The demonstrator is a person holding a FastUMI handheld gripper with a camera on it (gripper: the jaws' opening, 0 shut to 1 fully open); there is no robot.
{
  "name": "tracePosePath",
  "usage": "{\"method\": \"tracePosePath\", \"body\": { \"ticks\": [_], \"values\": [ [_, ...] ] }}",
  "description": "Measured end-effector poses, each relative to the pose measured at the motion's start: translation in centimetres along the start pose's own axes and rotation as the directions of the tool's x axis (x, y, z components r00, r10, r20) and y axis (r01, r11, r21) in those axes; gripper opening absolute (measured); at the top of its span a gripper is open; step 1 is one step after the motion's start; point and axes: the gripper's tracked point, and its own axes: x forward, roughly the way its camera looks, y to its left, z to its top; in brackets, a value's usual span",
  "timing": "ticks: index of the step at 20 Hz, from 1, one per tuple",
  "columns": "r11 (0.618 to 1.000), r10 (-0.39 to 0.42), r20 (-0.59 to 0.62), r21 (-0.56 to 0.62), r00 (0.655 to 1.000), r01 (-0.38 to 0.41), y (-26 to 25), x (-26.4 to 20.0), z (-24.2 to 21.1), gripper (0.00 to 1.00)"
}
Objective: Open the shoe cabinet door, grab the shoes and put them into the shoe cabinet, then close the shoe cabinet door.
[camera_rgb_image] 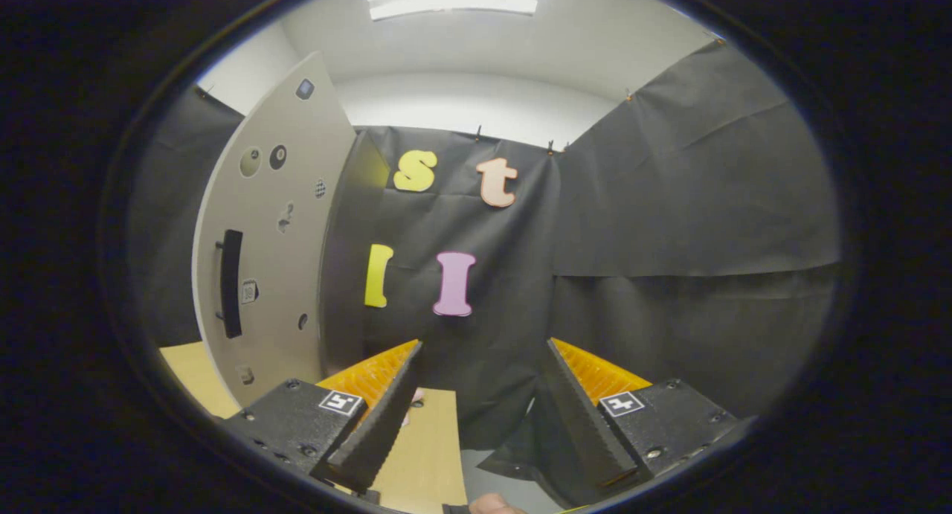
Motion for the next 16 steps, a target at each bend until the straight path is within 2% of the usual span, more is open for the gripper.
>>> {"method": "tracePosePath", "body": {
  "ticks": [4,7,10,13,15,16],
  "values": [
    [0.997,0.07,-0.029,0.029,0.997,-0.069,2.9,3.2,-1.0,1.0],
    [0.987,0.153,-0.04,0.065,0.987,-0.15,7.3,5.3,-0.9,1.0],
    [0.975,0.219,-0.065,0.043,0.974,-0.217,12.1,7.2,-1.0,1.0],
    [0.955,0.297,-0.073,0.02,0.952,-0.296,17.4,7.2,-0.6,1.0],
    [0.928,0.371,-0.068,0.009,0.926,-0.372,21.4,6.0,0.0,1.0],
    [0.924,0.38,-0.077,-0.018,0.922,-0.382,22.9,5.8,0.0,1.0]
  ]
}}
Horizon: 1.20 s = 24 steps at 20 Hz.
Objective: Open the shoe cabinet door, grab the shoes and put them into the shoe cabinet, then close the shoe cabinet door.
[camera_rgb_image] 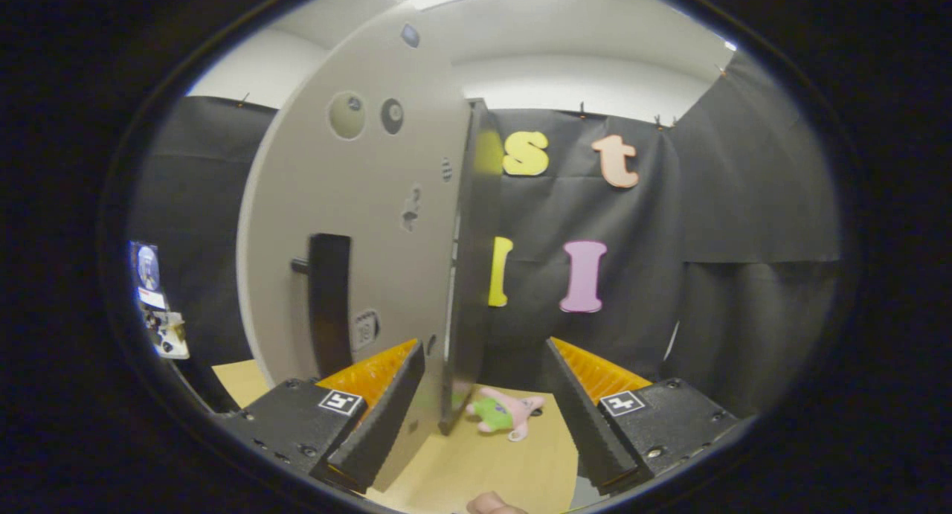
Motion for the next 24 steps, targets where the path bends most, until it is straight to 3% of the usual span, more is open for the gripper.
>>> {"method": "tracePosePath", "body": {
  "ticks": [2,4,12,20,24],
  "values": [
    [1.0,0.008,0.017,-0.012,1.0,-0.008,0.6,-0.5,0.4,0.89],
    [0.998,0.066,-0.03,0.019,0.997,-0.065,2.3,0.2,-0.6,0.89],
    [0.999,0.046,-0.069,0.029,0.997,-0.044,4.5,1.3,-1.8,0.89],
    [0.999,0.024,-0.011,-0.026,1.0,-0.024,10.4,2.6,-0.7,0.89],
    [0.997,0.051,0.032,0.053,0.998,-0.052,15.7,5.9,-0.6,0.89]
  ]
}}
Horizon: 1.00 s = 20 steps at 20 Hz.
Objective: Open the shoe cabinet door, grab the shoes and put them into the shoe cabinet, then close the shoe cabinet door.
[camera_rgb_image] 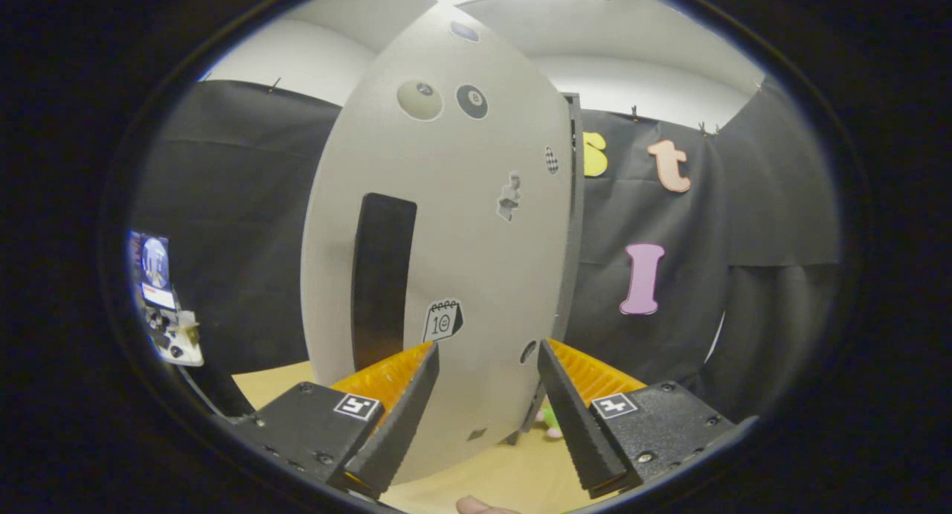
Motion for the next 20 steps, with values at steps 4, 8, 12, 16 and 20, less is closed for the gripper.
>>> {"method": "tracePosePath", "body": {
  "ticks": [4,8,12,16,20],
  "values": [
    [0.995,0.076,0.0,0.069,0.997,-0.076,5.5,3.8,-0.6,0.89],
    [0.999,0.042,-0.008,0.035,0.999,-0.042,8.7,4.3,-2.2,1.0],
    [0.997,-0.029,0.012,-0.075,1.0,0.029,10.4,2.9,-2.8,1.0],
    [0.992,-0.108,0.032,-0.067,0.994,0.11,10.9,-0.3,-2.9,0.99],
    [0.991,-0.132,0.001,-0.003,0.991,0.132,10.8,-2.2,-4.2,0.99]
  ]
}}
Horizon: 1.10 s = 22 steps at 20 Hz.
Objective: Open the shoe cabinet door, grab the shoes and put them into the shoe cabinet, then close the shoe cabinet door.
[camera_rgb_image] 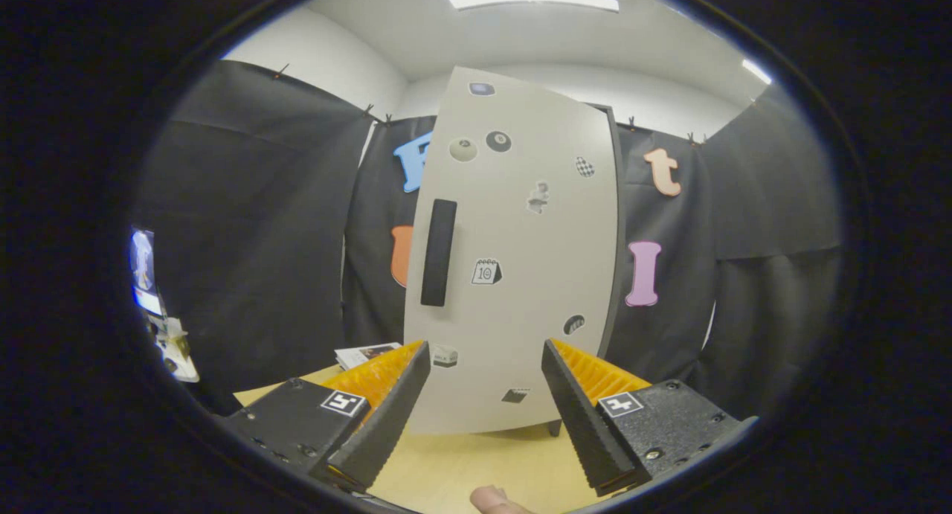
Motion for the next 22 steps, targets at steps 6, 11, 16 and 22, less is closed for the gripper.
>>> {"method": "tracePosePath", "body": {
  "ticks": [6,11,16,22],
  "values": [
    [0.989,-0.149,0.008,0.008,0.989,0.149,-3.7,-4.6,-0.9,0.99],
    [0.987,-0.162,0.027,0.006,0.986,0.161,-4.5,-8.6,-2.1,0.99],
    [0.976,-0.215,0.029,-0.015,0.976,0.216,-7.9,-10.9,-3.5,0.99],
    [0.978,-0.209,-0.008,0.013,0.978,0.209,-8.7,-10.9,-4.6,0.99]
  ]
}}
